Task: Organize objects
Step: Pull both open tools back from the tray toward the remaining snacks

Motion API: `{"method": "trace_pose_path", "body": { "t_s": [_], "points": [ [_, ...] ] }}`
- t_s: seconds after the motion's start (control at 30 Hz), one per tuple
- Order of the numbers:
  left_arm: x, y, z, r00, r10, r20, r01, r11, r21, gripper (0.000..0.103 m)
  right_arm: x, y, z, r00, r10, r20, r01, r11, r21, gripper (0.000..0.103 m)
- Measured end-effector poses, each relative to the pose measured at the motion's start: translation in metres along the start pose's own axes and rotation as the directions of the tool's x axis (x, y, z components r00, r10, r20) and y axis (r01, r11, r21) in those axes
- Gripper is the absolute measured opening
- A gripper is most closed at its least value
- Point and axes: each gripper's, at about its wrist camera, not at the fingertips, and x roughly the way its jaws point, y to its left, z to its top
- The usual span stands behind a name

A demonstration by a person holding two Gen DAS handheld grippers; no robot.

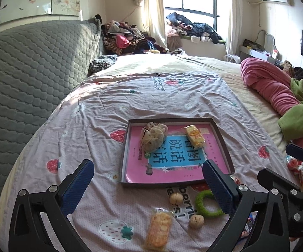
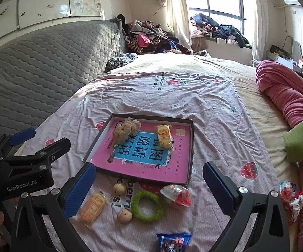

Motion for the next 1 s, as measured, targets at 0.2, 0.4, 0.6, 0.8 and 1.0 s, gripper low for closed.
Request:
{"method": "trace_pose_path", "body": {
  "t_s": [0.2, 0.4, 0.6, 0.8, 1.0],
  "points": [
    [-0.013, -0.004, -0.01, 1.0, -0.007, 0.002, 0.007, 1.0, 0.002, 0.103, -0.017, 0.001, -0.011, 1.0, 0.004, 0.015, -0.004, 1.0, 0.005, 0.103],
    [-0.021, -0.003, -0.024, 1.0, -0.005, -0.001, 0.005, 1.0, -0.003, 0.103, -0.029, 0.0, -0.024, 1.0, 0.004, 0.019, -0.004, 1.0, 0.008, 0.103],
    [-0.026, 0.0, -0.04, 1.0, -0.006, -0.016, 0.006, 1.0, -0.009, 0.103, -0.038, 0.003, -0.037, 1.0, 0.005, 0.019, -0.005, 1.0, -0.002, 0.103],
    [-0.033, -0.003, -0.055, 0.999, -0.025, -0.027, 0.025, 1.0, 0.001, 0.103, -0.045, 0.006, -0.051, 1.0, 0.015, 0.013, -0.015, 1.0, -0.002, 0.103],
    [-0.045, -0.007, -0.063, 0.999, -0.032, -0.022, 0.033, 0.999, 0.011, 0.103, -0.053, 0.011, -0.064, 1.0, -0.003, 0.013, 0.003, 1.0, -0.02, 0.103]
  ]
}}
